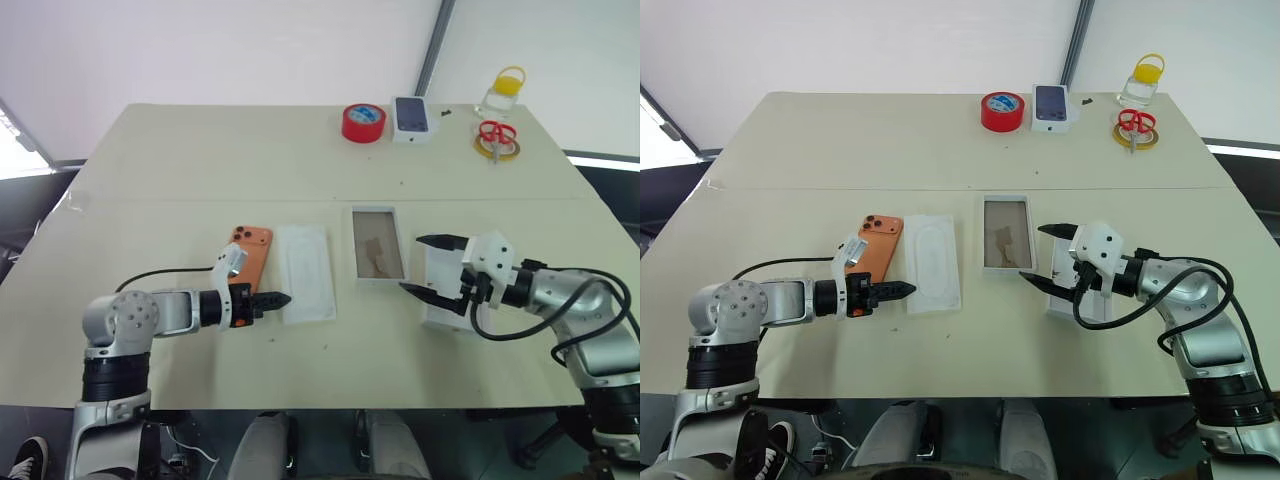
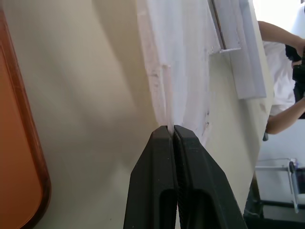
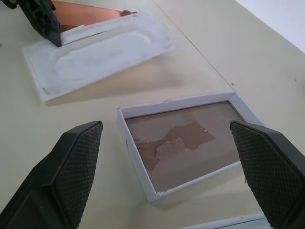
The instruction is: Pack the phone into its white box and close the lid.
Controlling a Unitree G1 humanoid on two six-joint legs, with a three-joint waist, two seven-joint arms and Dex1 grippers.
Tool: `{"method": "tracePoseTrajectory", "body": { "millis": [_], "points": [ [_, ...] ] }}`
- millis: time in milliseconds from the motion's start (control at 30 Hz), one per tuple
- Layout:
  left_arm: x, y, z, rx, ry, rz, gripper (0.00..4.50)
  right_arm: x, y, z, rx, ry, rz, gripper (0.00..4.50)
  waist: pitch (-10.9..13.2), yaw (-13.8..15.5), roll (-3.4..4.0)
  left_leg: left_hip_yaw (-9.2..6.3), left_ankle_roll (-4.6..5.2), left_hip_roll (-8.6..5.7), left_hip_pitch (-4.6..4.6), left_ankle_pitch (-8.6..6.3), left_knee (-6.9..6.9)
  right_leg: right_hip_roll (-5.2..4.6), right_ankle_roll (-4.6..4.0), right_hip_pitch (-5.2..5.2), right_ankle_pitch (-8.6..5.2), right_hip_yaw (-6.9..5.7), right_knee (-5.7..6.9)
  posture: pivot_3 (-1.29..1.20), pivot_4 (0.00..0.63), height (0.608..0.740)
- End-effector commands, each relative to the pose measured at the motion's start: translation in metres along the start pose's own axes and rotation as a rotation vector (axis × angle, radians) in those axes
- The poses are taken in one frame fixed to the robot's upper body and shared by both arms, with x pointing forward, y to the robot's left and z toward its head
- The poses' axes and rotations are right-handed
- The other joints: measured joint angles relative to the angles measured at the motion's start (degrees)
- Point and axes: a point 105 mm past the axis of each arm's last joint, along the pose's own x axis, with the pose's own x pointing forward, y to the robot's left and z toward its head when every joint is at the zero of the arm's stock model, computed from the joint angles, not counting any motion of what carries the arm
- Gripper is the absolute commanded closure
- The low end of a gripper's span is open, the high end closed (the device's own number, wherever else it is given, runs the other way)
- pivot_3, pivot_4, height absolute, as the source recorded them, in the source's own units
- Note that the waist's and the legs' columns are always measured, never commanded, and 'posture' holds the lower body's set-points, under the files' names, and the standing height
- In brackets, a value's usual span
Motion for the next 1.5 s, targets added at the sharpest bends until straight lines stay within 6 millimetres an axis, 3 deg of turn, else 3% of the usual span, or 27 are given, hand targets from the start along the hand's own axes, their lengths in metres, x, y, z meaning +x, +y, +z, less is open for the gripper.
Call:
{"method": "tracePoseTrajectory", "body": {
  "millis": [33, 233, 433, 533, 667, 767, 800, 900, 1033, 1233, 1300, 1400, 1500],
  "points": [
    [-0.006, 0.000, 0.015, -0.053, -0.061, -0.014, 4.46, 0.012, 0.006, 0.006, -0.029, -0.013, 0.044, 0.00, 0.0, -0.1, -0.04, 0.00, 0.00, 0.00, 0.00, 0.00, 0.00, 0.00, 0.00, 0.00, 0.00, 0.00, 0.00, 0.00, 0.150, 0.740],
    [-0.011, -0.010, 0.029, -0.063, -0.082, -0.066, 4.46, 0.032, 0.016, -0.022, -0.077, 0.134, 0.169, 0.00, 0.1, -0.2, -0.09, 0.01, -0.01, 0.00, -0.08, 0.00, -0.01, 0.03, 0.02, -0.09, 0.01, 0.00, -0.01, 0.00, 0.150, 0.740],
    [-0.011, -0.013, 0.044, 0.079, -0.195, -0.023, 4.46, 0.048, 0.006, -0.030, -0.070, 0.178, 0.241, 0.00, 0.1, -0.3, -0.11, 0.01, -0.07, -0.01, -0.09, 0.03, -0.01, 0.00, 0.00, -0.09, 0.02, 0.01, -0.03, 0.00, 0.150, 0.740],
    [-0.011, -0.009, 0.049, 0.092, -0.227, 0.007, 4.50, 0.054, 0.004, -0.028, -0.075, 0.172, 0.271, 0.79, 0.1, -0.2, -0.11, -0.01, -0.12, 0.00, -0.11, 0.05, -0.06, 0.01, 0.00, -0.13, 0.02, 0.00, -0.02, 0.00, 0.150, 0.740],
    [-0.010, -0.004, 0.052, 0.104, -0.247, 0.065, 4.50, 0.057, 0.012, -0.045, -0.099, 0.242, 0.322, 2.84, 0.1, -0.1, -0.11, -0.01, -0.15, -0.02, -0.13, 0.07, -0.06, 0.00, -0.01, -0.13, 0.03, 0.00, -0.02, 0.00, 0.150, 0.740],
    [-0.010, -0.011, 0.056, 0.066, -0.270, 0.015, 4.50, 0.061, 0.019, -0.042, -0.071, 0.215, 0.350, 4.36, 0.1, -0.1, -0.11, -0.02, -0.15, -0.02, -0.12, 0.07, -0.06, -0.01, 0.00, -0.12, 0.03, 0.00, -0.02, 0.00, 0.150, 0.740],
    [-0.011, -0.014, 0.058, 0.040, -0.281, -0.014, 4.50, 0.063, 0.020, -0.039, -0.069, 0.200, 0.349, 4.44, 0.1, -0.1, -0.11, -0.02, -0.15, -0.02, -0.12, 0.07, -0.06, -0.01, 0.01, -0.12, 0.04, 0.00, -0.02, 0.00, 0.150, 0.740],
    [-0.011, -0.027, 0.061, -0.018, -0.259, -0.113, 4.50, 0.067, 0.024, -0.023, -0.041, 0.141, 0.364, 4.44, 0.1, -0.2, -0.14, -0.04, -0.15, -0.01, -0.14, 0.07, -0.05, 0.00, 0.02, -0.12, 0.04, -0.02, -0.01, 0.00, 0.150, 0.740],
    [-0.013, -0.054, 0.065, -0.059, -0.189, -0.299, 4.50, 0.079, 0.048, -0.004, -0.059, 0.085, 0.414, 4.44, 0.1, -0.4, -0.14, -0.05, -0.16, -0.02, -0.14, 0.08, -0.05, 0.02, 0.21, -0.15, 0.14, -0.03, 0.03, 0.00, 0.150, 0.740],
    [-0.006, -0.061, 0.064, -0.032, -0.168, -0.300, 4.50, 0.088, 0.064, 0.001, -0.065, 0.071, 0.381, 4.44, 0.1, -0.5, -0.14, -0.06, -0.26, -0.03, -0.14, 0.12, -0.06, 0.01, 0.22, -0.16, 0.15, -0.03, 0.05, 0.00, 0.150, 0.740],
    [0.001, -0.061, 0.058, -0.025, -0.138, -0.282, 4.50, 0.088, 0.065, 0.009, 0.006, 0.038, 0.381, 4.44, 0.1, -0.4, -0.14, -0.06, -0.28, -0.04, -0.15, 0.13, -0.06, 0.01, 0.21, -0.16, 0.15, -0.02, 0.04, 0.00, 0.150, 0.740],
    [0.009, -0.057, 0.051, -0.022, -0.107, -0.260, 4.50, 0.085, 0.063, 0.015, 0.015, 0.027, 0.365, 3.64, 0.1, -0.4, -0.14, -0.06, -0.28, -0.04, -0.15, 0.13, -0.06, 0.00, 0.20, -0.16, 0.14, -0.02, 0.03, 0.00, 0.150, 0.740],
    [0.011, -0.057, 0.046, 0.008, -0.078, -0.251, 4.50, 0.074, 0.059, 0.018, 0.020, 0.030, 0.346, 2.16, 0.1, -0.3, -0.14, -0.06, -0.28, -0.04, -0.15, 0.13, -0.06, 0.01, 0.09, -0.16, 0.08, -0.02, 0.03, 0.00, 0.150, 0.740]
  ]
}}
